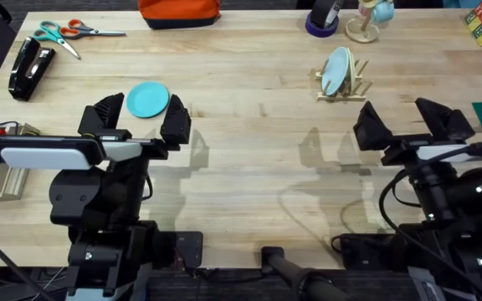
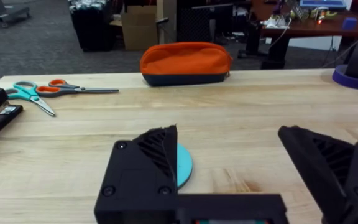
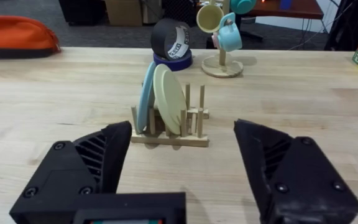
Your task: Pick up the plates from the table one by one and place each into a slot on the dish rack.
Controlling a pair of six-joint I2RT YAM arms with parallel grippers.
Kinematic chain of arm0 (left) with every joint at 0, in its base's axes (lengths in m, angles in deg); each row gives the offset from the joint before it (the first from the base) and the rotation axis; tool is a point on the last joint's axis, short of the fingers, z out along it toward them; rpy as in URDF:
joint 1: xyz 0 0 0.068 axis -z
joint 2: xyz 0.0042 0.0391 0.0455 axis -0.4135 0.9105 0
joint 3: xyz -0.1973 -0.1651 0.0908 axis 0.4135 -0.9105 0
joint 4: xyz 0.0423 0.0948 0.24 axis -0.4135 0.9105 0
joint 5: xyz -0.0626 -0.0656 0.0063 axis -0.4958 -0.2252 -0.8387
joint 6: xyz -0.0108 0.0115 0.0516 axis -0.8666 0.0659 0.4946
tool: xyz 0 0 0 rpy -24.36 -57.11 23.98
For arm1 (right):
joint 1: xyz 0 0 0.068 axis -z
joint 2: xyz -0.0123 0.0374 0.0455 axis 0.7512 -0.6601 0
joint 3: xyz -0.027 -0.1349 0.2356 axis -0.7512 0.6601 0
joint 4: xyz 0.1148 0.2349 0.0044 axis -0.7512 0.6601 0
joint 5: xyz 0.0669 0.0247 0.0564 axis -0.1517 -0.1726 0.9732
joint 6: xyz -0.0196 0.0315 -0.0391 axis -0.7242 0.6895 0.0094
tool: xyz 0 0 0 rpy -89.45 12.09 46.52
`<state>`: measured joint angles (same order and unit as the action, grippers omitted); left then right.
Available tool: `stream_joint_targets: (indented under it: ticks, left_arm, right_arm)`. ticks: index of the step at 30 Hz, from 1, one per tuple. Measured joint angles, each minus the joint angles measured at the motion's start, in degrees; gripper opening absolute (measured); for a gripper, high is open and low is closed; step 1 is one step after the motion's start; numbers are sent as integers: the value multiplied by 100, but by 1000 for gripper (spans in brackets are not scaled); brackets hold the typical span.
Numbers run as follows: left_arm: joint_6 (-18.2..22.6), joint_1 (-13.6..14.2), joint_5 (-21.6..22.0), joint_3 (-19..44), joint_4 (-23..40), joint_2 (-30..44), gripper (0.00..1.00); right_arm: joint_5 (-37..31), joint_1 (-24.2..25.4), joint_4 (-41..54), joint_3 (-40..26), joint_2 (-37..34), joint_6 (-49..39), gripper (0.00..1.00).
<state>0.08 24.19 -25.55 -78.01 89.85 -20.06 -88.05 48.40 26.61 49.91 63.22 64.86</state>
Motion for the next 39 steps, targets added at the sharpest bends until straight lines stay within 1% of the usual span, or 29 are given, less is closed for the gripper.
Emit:
stream_joint_targets:
  ticks: [19, 21, 24, 27, 31, 34, 39]
  left_arm:
    - [30, 0, 70, 0, 16, -1, 993]
    - [-87, -2, 89, 8, 148, 0, 993]
    - [-338, -2, 150, 121, 516, 53, 990]
    - [-486, -66, 199, 618, 925, 425, 991]
    - [-568, -319, 118, 1760, 1385, 1326, 990]
    - [-598, -594, -179, 2780, 1923, 2328, 991]
    - [-628, -1066, -878, 4428, 3130, 4160, 990]
  right_arm:
    - [4, 0, 28, -4, 0, 14, 994]
    - [9, 0, 36, -12, 0, 13, 994]
    - [2, 0, 187, -102, -22, 8, 994]
    - [-22, 2, 698, -523, -235, -11, 992]
    - [10, 17, 1490, -1602, -927, -26, 992]
    - [77, 22, 1964, -2412, -1619, -27, 992]
    - [233, 22, 2780, -3864, -3156, -26, 992]
